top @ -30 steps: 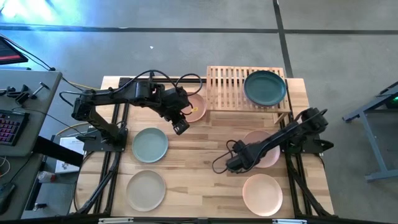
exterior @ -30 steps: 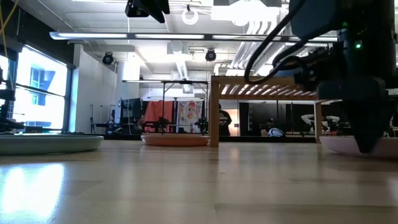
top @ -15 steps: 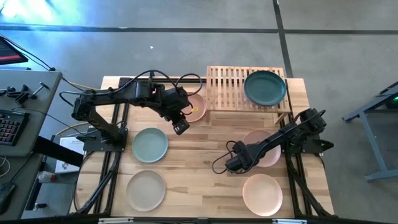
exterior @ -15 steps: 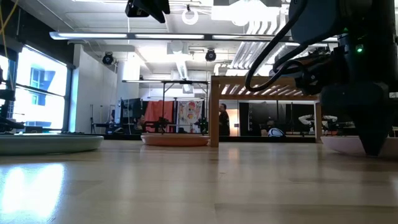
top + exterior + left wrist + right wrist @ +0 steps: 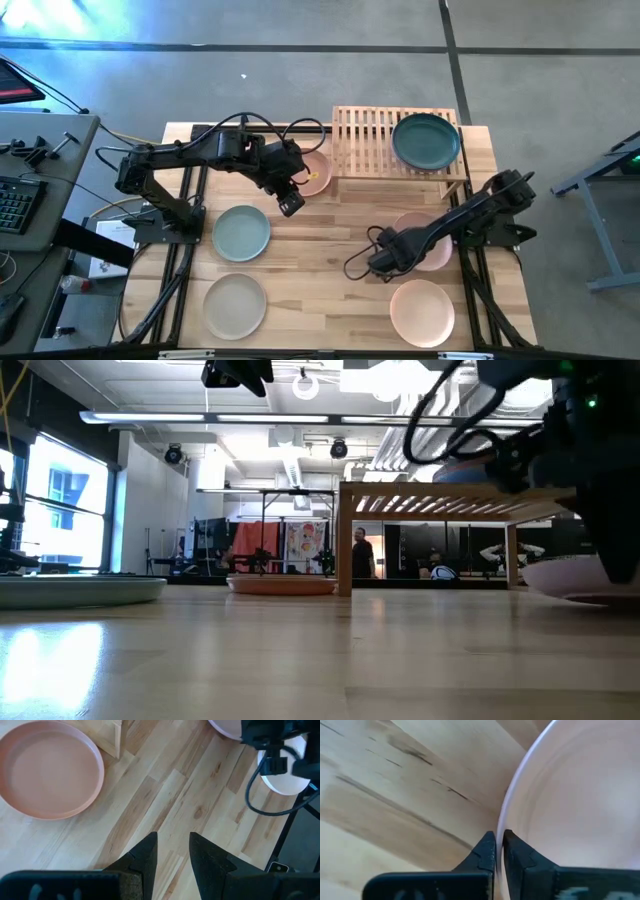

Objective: Place and stack plates onto a shelf
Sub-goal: Stack the pink plate on the dark green plate on the shelf

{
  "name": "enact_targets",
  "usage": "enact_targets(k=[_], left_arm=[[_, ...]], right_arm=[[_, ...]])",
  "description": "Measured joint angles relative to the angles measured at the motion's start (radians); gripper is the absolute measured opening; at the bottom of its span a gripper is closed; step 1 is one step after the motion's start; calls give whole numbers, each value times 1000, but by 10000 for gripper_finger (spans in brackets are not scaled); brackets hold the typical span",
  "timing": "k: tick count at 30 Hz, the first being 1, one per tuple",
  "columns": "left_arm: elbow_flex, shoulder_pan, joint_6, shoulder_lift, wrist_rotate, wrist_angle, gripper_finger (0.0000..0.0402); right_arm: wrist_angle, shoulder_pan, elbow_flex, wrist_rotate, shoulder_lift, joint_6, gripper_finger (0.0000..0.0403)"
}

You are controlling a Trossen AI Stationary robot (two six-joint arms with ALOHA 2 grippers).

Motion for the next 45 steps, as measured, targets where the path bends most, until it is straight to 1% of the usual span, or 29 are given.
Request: enact_targets(k=[8, 17, 23, 33, 41, 45], left_arm=[[0, 0, 0, 0, -4, 1, 102], [0, 0, 0, 0, -39, 1, 102], [0, 0, 0, 0, -50, 1, 102], [0, 0, 1, 0, -51, 1, 102], [0, 1, 2, 0, -51, 1, 102], [0, 1, 3, 0, -51, 1, 102]], right_arm=[[20, 0, 0, 17, -134, -19, 0], [106, 0, 0, 103, -335, -101, 1], [187, 0, 0, 124, -438, -241, 1], [300, 0, 0, 114, -549, -521, 0], [407, -2, 0, 114, -644, -680, 0], [438, -2, 0, 163, -698, -768, 0]])
